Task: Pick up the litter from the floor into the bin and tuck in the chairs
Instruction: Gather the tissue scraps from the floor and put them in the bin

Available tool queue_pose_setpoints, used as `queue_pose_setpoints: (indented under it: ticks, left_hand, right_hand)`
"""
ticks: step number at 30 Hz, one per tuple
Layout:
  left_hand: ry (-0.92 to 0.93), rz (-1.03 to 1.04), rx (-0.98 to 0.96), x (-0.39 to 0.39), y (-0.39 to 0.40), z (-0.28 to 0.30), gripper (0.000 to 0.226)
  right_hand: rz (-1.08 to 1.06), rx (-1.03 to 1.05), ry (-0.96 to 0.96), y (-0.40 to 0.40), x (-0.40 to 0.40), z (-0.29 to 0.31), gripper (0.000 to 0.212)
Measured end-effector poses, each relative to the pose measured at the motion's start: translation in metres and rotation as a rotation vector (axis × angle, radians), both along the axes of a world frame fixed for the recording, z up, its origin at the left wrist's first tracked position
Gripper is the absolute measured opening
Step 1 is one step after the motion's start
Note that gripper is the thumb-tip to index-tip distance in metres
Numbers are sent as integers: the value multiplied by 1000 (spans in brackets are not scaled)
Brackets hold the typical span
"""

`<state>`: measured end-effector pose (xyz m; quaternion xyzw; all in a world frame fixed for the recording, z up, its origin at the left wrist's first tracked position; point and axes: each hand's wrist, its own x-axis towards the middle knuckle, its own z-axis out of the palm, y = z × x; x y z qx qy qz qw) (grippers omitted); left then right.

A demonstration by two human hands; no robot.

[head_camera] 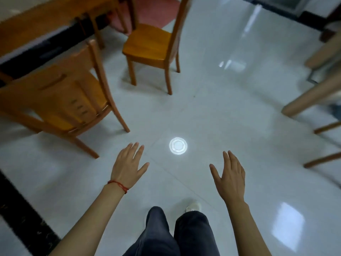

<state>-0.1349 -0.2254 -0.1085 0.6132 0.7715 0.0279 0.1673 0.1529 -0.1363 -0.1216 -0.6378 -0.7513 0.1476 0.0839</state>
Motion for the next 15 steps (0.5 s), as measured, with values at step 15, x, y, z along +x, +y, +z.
queue_pose_setpoints:
  ticks: [15]
  left_hand:
    - [-28,-398,75,196,190,11,84]
  right_hand:
    - [-409,-38,9,47,204,-3,61]
